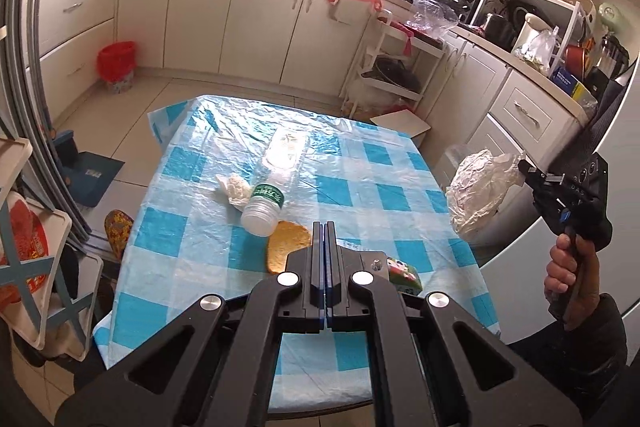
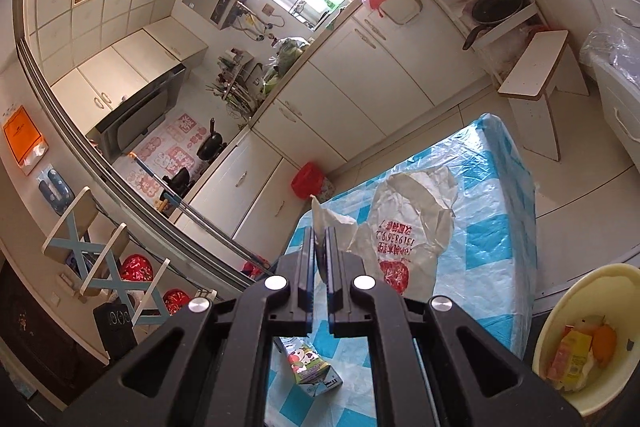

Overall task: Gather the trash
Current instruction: 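Carry the blister and crumpled bag over the yellow bucket, then open the right gripper then the left gripper to drop both into the bucket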

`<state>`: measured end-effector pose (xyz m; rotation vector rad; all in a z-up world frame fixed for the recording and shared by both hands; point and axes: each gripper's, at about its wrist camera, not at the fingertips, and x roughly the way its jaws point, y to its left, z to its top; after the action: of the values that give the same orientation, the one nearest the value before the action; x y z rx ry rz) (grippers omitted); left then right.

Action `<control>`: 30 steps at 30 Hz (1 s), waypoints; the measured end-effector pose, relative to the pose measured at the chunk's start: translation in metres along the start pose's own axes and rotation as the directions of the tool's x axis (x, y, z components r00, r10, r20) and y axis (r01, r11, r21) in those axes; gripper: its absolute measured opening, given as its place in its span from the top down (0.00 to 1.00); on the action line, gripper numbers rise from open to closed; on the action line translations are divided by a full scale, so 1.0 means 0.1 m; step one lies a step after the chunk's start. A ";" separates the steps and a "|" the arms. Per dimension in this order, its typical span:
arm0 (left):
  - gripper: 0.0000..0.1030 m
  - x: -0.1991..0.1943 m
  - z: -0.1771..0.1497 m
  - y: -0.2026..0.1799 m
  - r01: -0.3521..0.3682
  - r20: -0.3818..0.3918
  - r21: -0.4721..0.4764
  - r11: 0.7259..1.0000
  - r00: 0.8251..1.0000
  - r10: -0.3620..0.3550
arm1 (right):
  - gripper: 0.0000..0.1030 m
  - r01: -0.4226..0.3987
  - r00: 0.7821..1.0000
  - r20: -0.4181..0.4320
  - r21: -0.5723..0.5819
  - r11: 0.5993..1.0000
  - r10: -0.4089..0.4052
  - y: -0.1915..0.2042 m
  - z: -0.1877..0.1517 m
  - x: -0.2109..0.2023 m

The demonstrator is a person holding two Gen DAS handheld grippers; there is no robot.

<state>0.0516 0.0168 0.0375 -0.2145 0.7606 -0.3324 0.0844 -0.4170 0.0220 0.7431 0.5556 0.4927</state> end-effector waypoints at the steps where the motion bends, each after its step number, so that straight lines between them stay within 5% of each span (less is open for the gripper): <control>1: 0.99 0.01 -0.01 -0.06 0.011 -0.005 0.005 1.000 1.000 -0.011 | 0.95 0.005 1.000 0.013 0.005 1.000 -0.005 -0.03 -0.01 -0.06; 13: 0.99 0.28 -0.05 -0.84 0.156 -0.063 0.074 0.985 0.986 -0.152 | 0.94 0.140 0.976 0.144 0.175 0.975 -0.165 -0.59 -0.09 -0.67; 17: 0.99 0.41 -0.06 -1.09 0.199 -0.083 0.094 0.976 0.978 -0.191 | 0.95 0.230 0.957 0.130 0.199 0.953 -0.258 -0.73 -0.11 -0.72; 21: 0.99 0.55 -0.07 -1.30 0.236 -0.104 0.096 0.967 0.968 -0.226 | 0.94 0.367 0.922 0.022 0.265 0.892 -0.386 -1.01 -0.16 -0.63; 22: 0.99 0.58 -0.07 -1.35 0.242 -0.108 0.096 0.965 0.967 -0.232 | 0.91 0.423 0.900 -0.024 0.287 0.860 -0.435 -1.10 -0.18 -0.59; 24: 0.99 0.65 -0.07 -1.46 0.253 -0.117 0.105 0.962 0.964 -0.240 | 0.63 0.491 0.866 -0.094 0.341 0.801 -0.491 -1.27 -0.24 -0.55; 26: 0.99 0.74 -0.09 -1.58 0.262 -0.129 0.116 0.958 0.960 -0.247 | 0.59 0.505 0.856 -0.114 0.390 0.770 -0.504 -1.37 -0.29 -0.57; 30: 0.99 0.92 -0.12 -1.78 0.277 -0.154 0.130 0.952 0.954 -0.256 | 0.49 0.484 0.860 -0.047 0.389 0.784 -0.508 -1.24 -0.24 -0.69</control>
<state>0.0663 -0.1832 0.0254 -0.1537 0.8383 -0.6652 0.0449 -0.5256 -0.0641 0.9451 0.7762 -0.1458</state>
